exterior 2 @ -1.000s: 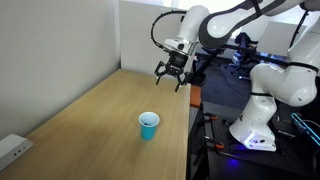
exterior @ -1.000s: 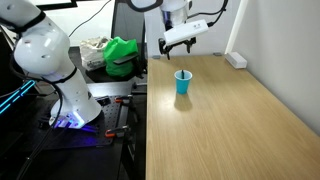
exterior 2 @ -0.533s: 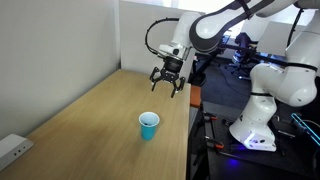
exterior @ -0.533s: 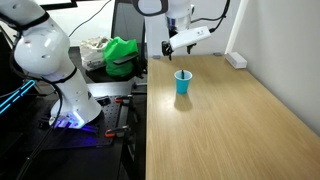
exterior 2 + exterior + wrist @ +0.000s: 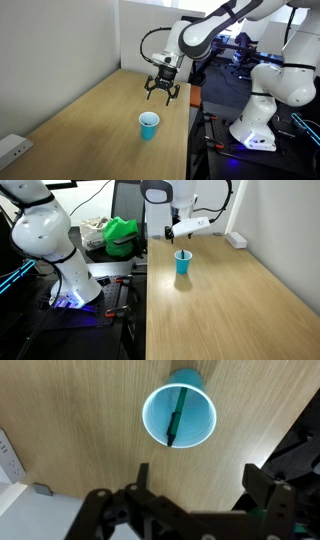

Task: Remove the pen from the cup and put it on the table

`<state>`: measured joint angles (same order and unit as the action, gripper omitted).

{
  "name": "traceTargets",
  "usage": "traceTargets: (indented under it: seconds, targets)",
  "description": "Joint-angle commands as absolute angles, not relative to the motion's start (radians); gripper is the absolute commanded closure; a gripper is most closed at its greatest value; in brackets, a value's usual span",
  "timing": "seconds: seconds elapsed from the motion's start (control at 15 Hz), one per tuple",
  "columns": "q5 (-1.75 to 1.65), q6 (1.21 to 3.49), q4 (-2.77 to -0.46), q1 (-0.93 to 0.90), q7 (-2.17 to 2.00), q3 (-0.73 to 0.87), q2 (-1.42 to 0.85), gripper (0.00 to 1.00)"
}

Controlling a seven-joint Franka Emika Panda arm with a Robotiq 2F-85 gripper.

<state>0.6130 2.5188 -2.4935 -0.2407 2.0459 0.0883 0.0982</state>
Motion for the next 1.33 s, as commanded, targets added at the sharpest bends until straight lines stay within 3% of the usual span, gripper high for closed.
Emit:
traceTargets:
  seconds: [0.0, 0.07, 0.27, 0.47, 0.53, 0.87, 1.13, 1.27]
  targets:
    - [0.669, 2.563, -2.477, -0.193, 2.052, 0.035, 0.053, 0.21]
    - [0.681, 2.563, -2.478, -0.185, 2.059, 0.026, 0.048, 0.17]
    - [0.714, 2.571, -2.483, -0.164, 2.07, 0.006, 0.037, 0.26]
    - [0.73, 2.574, -2.484, -0.151, 2.07, -0.01, 0.026, 0.27]
    - [0.731, 2.577, -2.486, -0.147, 2.069, -0.014, 0.025, 0.38]
    - [0.74, 2.581, -2.487, -0.138, 2.07, -0.03, 0.013, 0.45]
    - [0.741, 2.58, -2.47, -0.132, 2.065, -0.041, -0.019, 0.57]
    - [0.741, 2.581, -2.459, -0.129, 2.066, -0.046, -0.037, 0.55]
